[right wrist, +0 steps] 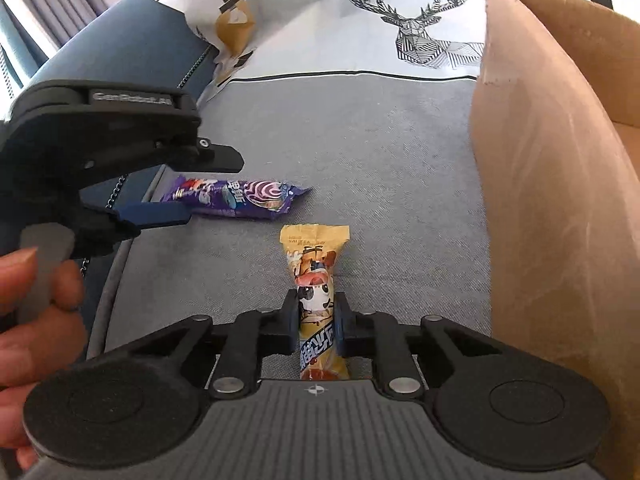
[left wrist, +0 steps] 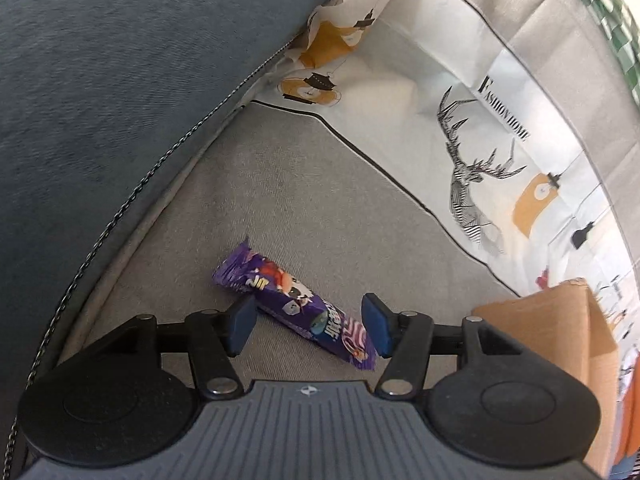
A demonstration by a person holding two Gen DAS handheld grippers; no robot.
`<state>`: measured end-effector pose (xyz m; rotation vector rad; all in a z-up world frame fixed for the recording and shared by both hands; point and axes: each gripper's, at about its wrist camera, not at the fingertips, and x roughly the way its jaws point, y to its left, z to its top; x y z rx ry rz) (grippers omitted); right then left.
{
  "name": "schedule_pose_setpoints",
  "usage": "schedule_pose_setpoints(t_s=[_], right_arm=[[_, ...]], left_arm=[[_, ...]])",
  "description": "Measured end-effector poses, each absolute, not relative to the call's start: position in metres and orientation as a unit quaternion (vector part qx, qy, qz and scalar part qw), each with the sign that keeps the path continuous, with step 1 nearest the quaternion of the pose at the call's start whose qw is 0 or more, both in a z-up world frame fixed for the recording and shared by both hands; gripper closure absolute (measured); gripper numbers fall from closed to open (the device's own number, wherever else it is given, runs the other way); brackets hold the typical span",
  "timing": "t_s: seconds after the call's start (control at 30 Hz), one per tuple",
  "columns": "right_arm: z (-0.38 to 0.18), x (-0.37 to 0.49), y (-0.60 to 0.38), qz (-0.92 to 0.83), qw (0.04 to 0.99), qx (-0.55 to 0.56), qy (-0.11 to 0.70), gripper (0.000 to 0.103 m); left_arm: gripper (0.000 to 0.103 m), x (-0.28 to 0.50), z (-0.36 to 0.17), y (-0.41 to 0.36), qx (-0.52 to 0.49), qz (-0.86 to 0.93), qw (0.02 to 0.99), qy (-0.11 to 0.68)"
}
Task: Organize snacks
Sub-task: 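Grasp the yellow candy bar with the right tool, then close the left tool on the purple candy bar and lift it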
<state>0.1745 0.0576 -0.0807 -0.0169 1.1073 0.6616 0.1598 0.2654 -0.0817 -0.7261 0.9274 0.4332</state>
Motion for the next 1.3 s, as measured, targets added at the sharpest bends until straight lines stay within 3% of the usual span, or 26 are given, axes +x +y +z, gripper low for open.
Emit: schedule_pose_setpoints(t_s=[0.23,0.27,0.33,0.43,0.7,0.93,1.1,1.2,1.3], right_arm=[[-0.09,0.173,0.057,0.306,0.795,-0.002,0.524,0.085],[-0.091,0.173,0.058,0.305,0.795,-0.003,0.524,0.085],[-0.094,0.173,0.06,0.305,0.796,-0.005,0.523,0.085],[-0.092,0.173,0.062,0.304,0.798,-0.008,0.52,0.085],[-0.085,0.175,0.06,0.305,0.809,-0.003,0.502,0.086],[-0.089,0.178,0.067,0.305,0.804,-0.021,0.51,0.085],[-0.089,0.18,0.067,0.307,0.804,-0.024,0.509,0.085],[-0.089,0.179,0.067,0.309,0.805,-0.027,0.506,0.085],[-0.087,0.179,0.065,0.305,0.809,-0.02,0.501,0.088]], left_arm=[[0.044,0.185,-0.088,0.249,-0.253,0.207,0.822,0.466],[0.048,0.187,-0.087,0.246,-0.233,0.208,0.826,0.47],[0.076,0.189,-0.087,0.242,-0.21,0.204,0.829,0.476],[0.088,0.185,-0.081,0.243,-0.198,0.207,0.837,0.466],[0.086,0.182,-0.081,0.249,-0.189,0.214,0.83,0.479],[0.076,0.184,-0.09,0.248,-0.185,0.213,0.822,0.494],[0.076,0.185,-0.091,0.244,-0.174,0.214,0.824,0.496],[0.085,0.187,-0.091,0.244,-0.172,0.218,0.823,0.495],[0.087,0.185,-0.087,0.246,-0.187,0.214,0.826,0.486]])
